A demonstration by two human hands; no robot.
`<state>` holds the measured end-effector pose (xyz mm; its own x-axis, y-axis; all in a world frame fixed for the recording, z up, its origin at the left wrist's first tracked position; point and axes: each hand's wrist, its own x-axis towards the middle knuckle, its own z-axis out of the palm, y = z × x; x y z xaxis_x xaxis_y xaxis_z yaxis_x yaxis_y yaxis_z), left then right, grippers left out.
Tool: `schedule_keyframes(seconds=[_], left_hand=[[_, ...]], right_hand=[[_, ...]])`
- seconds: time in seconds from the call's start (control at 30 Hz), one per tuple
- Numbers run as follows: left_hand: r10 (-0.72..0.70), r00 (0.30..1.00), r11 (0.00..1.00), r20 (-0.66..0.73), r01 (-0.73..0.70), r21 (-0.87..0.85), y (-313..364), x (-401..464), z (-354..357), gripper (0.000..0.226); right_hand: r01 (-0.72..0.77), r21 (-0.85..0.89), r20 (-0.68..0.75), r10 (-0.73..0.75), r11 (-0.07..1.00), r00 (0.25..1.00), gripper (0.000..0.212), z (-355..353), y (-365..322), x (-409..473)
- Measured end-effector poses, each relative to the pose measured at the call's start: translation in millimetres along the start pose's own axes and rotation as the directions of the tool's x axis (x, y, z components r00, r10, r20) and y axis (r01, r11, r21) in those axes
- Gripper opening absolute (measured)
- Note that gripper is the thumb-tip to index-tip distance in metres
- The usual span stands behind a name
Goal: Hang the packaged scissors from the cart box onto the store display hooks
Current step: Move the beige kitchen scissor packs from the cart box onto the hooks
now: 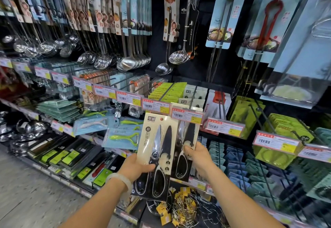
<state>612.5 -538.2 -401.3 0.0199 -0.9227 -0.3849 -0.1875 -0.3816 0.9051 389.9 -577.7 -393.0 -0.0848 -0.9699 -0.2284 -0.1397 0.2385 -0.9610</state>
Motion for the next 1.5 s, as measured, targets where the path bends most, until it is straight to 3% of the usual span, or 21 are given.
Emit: schedule_keyframes(seconds=[0.27, 0.4, 0.73, 0.87, 0.93, 1.03, 1.1, 1.17, 1.23, 1.37, 1.5], left_hand=[[0.005, 1.000, 1.000, -0.015, -0.005, 0.009, 0.7, 6.2, 0.5, 0.058], [-0.012, 1.000, 1.000, -0.018, 0.012, -0.010, -1.3, 10.2, 0.0, 0.071], [-0.010, 1.000, 1.000, -0.004, 0.010, 0.017, 0.4, 14.4, 4.8, 0.058], [-0.009, 1.000, 1.000, -0.006, 0.009, 0.021, 0.9, 16.0, 4.2, 0.073], [-0.013, 1.000, 0.999, -0.008, 0.013, 0.033, 0.4, 17.9, 3.1, 0.083], [-0.012, 1.000, 0.997, -0.006, 0.013, 0.078, 3.0, 14.6, 4.1, 0.064], [-0.008, 1.000, 0.994, -0.009, 0.009, 0.105, 0.7, 16.3, 7.7, 0.053], [-0.002, 1.000, 0.992, 0.004, 0.002, 0.127, -0.8, 17.1, 13.4, 0.053], [0.005, 1.000, 0.992, 0.018, -0.008, 0.130, -1.4, 19.0, 21.1, 0.056], [0.052, 0.999, 0.983, -0.001, -0.051, 0.176, -0.5, 21.9, 40.7, 0.054], [0.123, 0.992, 0.973, -0.033, -0.114, 0.199, 7.6, 23.1, 59.4, 0.050]], right_hand=[[-0.024, 0.002, 0.011, 0.024, 1.000, 1.000, 0.014, 1.2, 5.7, -1.5], [0.007, -0.009, 0.029, -0.006, 1.000, 1.000, 0.012, 11.9, -1.8, 1.4], [-0.007, 0.044, -0.057, 0.010, 0.999, 0.998, 0.016, -5.1, 18.0, 2.2], [-0.041, -0.018, -0.063, 0.039, 0.999, 0.997, 0.009, -1.9, 10.2, 9.5], [-0.115, -0.125, -0.114, 0.101, 0.985, 0.988, 0.033, -2.0, 4.4, 15.4], [-0.206, -0.212, -0.205, 0.162, 0.955, 0.965, 0.057, -1.2, 3.3, 13.1], [-0.155, -0.188, -0.137, 0.131, 0.970, 0.982, 0.052, 1.1, 4.1, 3.3], [-0.126, -0.041, 0.045, 0.128, 0.991, 0.991, 0.048, 6.5, 8.7, -7.2], [-0.098, -0.015, 0.173, 0.099, 0.995, 0.980, 0.038, 13.2, 7.3, -20.3], [0.072, -0.054, 0.099, -0.066, 0.996, 0.993, 0.024, 11.6, 7.6, -26.6], [0.187, -0.139, 0.044, -0.182, 0.973, 0.982, 0.026, -2.5, 1.5, -22.7]])
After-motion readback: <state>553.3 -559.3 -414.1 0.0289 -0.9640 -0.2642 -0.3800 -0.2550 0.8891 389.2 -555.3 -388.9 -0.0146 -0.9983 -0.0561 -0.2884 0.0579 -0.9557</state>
